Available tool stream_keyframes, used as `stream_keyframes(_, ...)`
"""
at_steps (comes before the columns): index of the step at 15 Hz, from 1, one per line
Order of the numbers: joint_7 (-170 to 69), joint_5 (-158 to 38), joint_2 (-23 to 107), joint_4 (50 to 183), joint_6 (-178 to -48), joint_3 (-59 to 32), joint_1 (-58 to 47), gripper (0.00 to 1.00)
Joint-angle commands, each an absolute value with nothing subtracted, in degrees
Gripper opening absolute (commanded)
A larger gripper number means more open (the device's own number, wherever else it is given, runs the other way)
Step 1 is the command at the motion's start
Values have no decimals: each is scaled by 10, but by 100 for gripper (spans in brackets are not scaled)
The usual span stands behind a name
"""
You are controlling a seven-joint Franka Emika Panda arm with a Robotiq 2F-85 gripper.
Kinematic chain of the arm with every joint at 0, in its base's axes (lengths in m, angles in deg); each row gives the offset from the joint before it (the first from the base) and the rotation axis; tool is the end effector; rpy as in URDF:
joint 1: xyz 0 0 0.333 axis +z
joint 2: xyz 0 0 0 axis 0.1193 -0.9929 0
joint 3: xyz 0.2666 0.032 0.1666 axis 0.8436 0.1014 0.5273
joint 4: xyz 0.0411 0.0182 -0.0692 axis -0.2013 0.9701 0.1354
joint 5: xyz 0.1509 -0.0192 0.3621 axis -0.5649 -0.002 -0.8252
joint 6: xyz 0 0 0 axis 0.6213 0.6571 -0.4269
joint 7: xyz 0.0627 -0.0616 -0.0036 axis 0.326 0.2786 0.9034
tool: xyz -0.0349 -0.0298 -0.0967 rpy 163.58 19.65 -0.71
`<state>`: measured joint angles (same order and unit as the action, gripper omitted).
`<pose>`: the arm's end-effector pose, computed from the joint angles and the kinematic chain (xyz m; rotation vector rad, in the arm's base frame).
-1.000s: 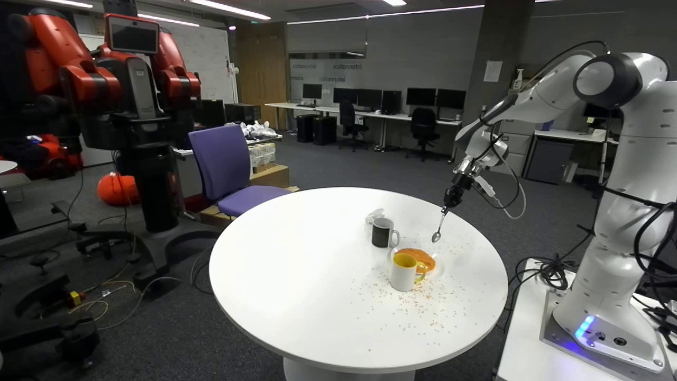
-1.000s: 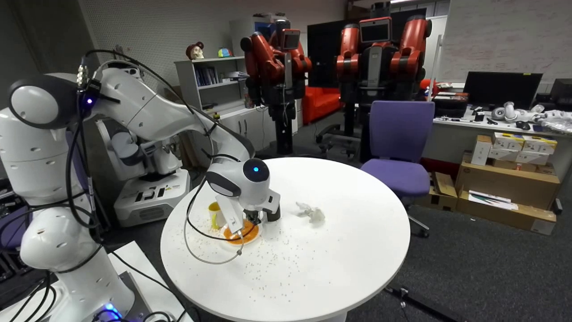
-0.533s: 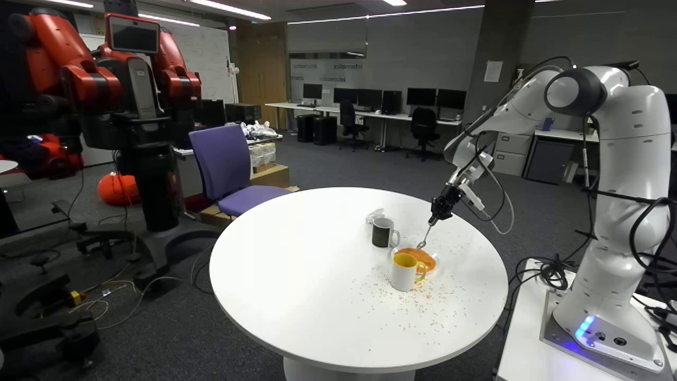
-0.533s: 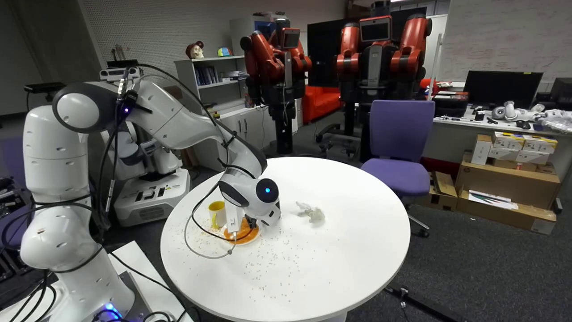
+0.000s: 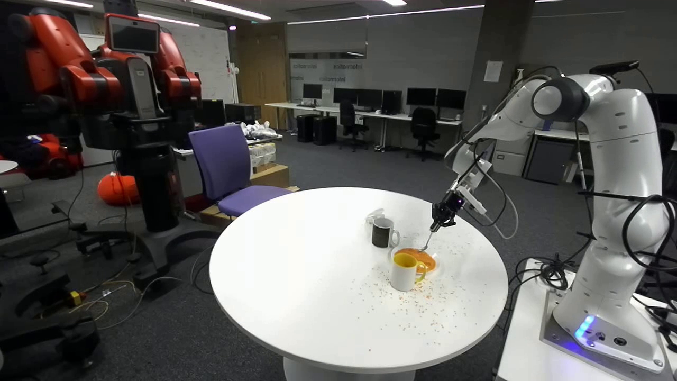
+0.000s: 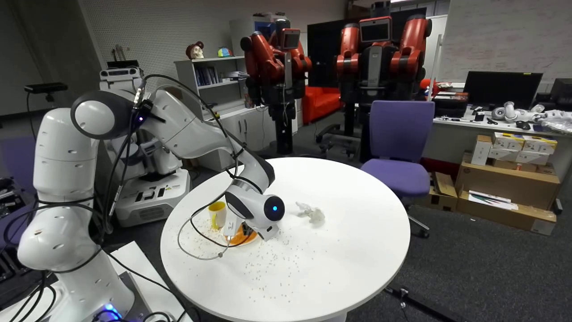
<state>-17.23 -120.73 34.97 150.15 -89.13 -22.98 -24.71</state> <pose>0.4529 -0.2161 0.1822 -2.1033 0.8344 0.1717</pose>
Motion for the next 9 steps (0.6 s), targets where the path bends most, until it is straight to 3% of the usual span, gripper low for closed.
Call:
stream_keyframes(1, -214, -1206, 337, 1489, -861, -226, -259, 1)
stream_keyframes(9, -243, -1193, 297, 1484, -846, -213, -254, 1)
